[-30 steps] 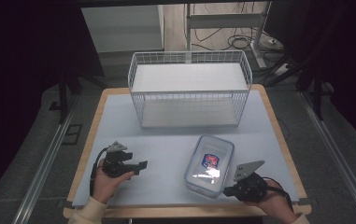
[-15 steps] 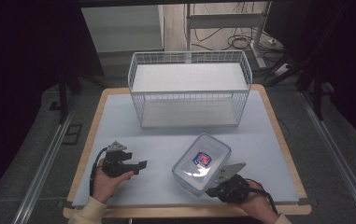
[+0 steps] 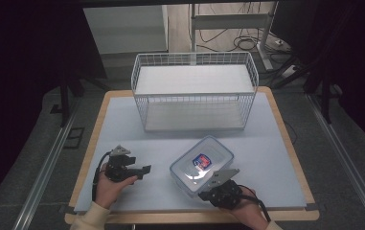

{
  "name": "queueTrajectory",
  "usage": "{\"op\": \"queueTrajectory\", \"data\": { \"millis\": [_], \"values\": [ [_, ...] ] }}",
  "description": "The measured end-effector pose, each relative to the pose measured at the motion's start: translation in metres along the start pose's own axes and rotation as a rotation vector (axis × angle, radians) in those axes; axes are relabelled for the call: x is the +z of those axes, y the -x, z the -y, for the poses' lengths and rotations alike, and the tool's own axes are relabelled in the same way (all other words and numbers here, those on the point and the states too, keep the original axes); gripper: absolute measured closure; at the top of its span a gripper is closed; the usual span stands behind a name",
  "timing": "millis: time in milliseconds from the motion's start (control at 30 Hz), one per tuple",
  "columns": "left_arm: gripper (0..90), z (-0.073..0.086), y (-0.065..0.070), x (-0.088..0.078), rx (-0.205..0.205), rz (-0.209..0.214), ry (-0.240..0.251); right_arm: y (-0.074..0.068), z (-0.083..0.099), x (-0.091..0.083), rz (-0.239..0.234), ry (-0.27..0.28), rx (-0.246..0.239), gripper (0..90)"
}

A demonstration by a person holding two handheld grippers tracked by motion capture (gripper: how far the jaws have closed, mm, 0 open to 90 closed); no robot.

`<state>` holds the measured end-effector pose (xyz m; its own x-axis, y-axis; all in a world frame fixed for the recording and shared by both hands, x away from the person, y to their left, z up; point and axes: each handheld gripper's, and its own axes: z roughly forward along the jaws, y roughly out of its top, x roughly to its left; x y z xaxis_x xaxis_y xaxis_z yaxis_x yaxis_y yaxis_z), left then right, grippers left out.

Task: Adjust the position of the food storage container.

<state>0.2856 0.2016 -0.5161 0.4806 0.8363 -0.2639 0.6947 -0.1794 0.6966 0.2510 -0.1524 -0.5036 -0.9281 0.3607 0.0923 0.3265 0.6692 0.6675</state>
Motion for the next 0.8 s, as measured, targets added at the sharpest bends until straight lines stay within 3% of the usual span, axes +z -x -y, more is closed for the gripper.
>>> {"op": "queueTrajectory", "data": {
  "millis": [267,800],
  "values": [
    [21.7,0.000,-0.001,0.001,0.002,-0.001,-0.006,-0.004,-0.007,0.013,0.031,0.044,0.028,89.8],
    [21.7,0.001,-0.002,0.001,0.003,0.000,-0.004,-0.003,-0.028,0.036,0.048,0.062,0.026,89.9]
  ]
}}
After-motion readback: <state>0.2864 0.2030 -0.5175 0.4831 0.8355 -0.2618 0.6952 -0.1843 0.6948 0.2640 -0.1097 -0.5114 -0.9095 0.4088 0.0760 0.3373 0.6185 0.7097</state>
